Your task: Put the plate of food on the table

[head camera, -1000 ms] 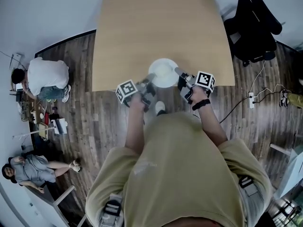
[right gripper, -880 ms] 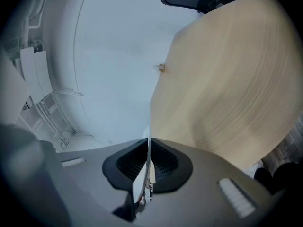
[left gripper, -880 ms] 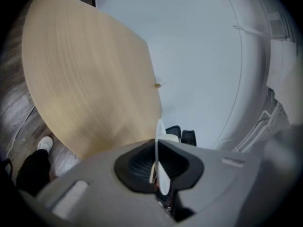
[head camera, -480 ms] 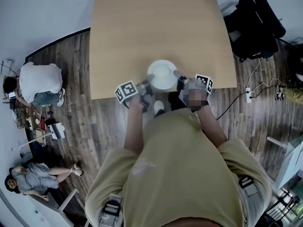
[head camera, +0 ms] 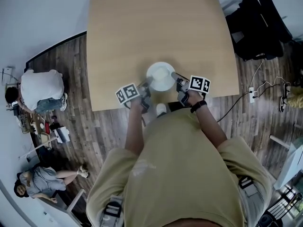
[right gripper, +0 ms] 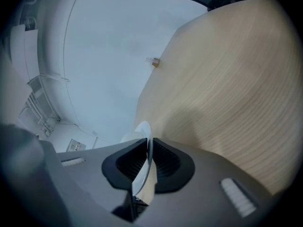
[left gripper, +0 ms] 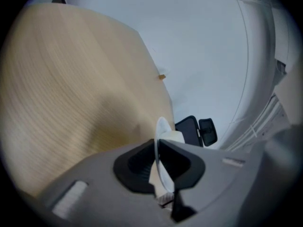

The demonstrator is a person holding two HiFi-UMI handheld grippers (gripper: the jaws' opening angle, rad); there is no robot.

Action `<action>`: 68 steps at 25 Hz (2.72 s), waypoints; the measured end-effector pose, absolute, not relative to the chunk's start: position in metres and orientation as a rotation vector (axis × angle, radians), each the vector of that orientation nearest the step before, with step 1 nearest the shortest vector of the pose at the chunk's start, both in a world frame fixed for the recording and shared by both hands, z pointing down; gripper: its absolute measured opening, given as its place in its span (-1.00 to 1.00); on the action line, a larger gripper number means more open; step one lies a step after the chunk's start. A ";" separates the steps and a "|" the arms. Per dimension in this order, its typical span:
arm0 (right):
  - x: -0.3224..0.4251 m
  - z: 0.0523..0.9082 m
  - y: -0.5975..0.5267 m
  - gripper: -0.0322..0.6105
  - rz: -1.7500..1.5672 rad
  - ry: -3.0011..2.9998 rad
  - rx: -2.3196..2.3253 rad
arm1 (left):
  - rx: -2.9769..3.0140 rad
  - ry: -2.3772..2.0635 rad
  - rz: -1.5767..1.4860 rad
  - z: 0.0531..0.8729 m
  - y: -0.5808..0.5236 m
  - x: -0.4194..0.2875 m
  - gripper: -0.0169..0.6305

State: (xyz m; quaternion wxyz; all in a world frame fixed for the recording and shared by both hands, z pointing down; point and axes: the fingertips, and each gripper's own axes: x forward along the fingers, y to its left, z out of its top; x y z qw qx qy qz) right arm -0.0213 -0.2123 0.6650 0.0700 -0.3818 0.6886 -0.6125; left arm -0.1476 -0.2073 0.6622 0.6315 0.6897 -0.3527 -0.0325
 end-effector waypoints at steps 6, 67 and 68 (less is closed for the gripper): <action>-0.017 0.682 -0.235 -0.79 -1.880 2.123 -1.186 | 1.624 -0.865 0.065 0.681 -0.233 -0.140 -0.81; 0.017 0.631 -0.304 -0.58 -0.994 2.787 -1.638 | 2.092 -1.382 0.397 0.638 -0.288 -0.149 -0.65; 0.017 0.624 -0.303 -0.58 -0.952 2.792 -1.654 | 2.107 -1.397 0.389 0.632 -0.288 -0.150 -0.68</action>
